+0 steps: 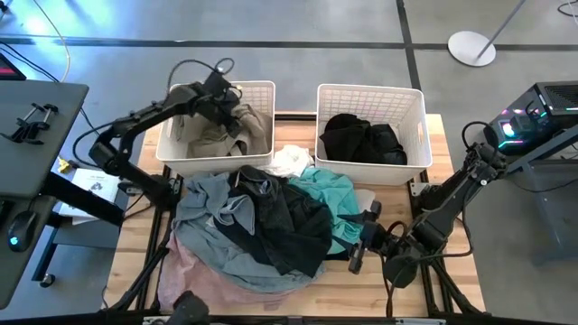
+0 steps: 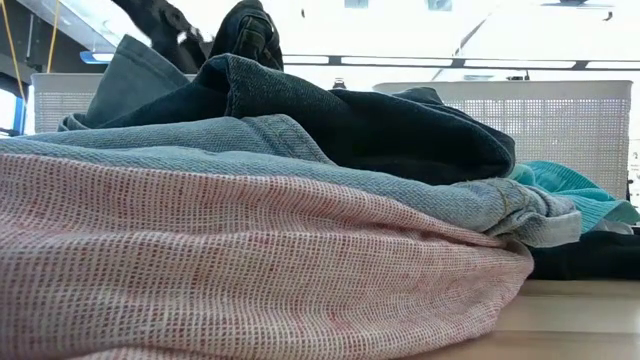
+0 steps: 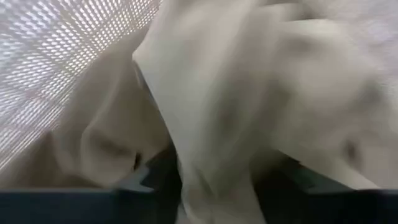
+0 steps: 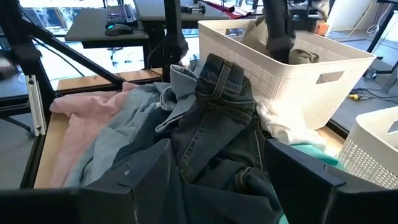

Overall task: Sort clothes
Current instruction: Put the brown shorts into the left white bin

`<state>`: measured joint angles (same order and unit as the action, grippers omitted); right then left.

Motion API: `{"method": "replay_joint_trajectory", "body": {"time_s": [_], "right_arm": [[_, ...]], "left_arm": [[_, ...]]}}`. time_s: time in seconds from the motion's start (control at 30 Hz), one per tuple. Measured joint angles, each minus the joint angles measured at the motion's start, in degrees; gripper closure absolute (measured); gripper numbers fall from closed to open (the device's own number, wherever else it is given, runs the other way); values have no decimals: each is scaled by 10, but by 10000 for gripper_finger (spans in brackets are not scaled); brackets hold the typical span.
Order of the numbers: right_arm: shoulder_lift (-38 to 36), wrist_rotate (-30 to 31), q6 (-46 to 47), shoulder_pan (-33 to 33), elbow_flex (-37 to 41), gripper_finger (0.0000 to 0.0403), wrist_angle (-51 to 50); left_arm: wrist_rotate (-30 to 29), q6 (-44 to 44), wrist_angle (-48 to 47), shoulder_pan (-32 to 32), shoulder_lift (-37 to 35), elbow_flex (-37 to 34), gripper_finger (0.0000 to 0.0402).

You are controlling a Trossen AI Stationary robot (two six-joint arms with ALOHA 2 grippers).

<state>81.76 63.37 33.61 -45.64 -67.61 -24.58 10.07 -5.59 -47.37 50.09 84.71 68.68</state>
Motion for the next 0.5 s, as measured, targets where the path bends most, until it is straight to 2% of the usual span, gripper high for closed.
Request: {"method": "replay_joint_trajectory", "body": {"time_s": [0.13, 0.23, 0.37, 0.43, 0.5], "right_arm": [[0, 0, 0, 0, 0, 157, 0], [0, 0, 0, 0, 0, 157, 0], [0, 0, 0, 0, 0, 157, 0], [0, 0, 0, 0, 0, 157, 0], [0, 0, 0, 0, 0, 157, 0]], "left_arm": [[-22, 11, -95, -14, -43, 83, 186], [-125, 24, -140, -41, -84, 131, 184], [-298, 41, -156, -57, -124, 146, 204], [-336, 53, -176, -48, -125, 145, 221], [-334, 59, -195, -29, -117, 135, 243]]}}
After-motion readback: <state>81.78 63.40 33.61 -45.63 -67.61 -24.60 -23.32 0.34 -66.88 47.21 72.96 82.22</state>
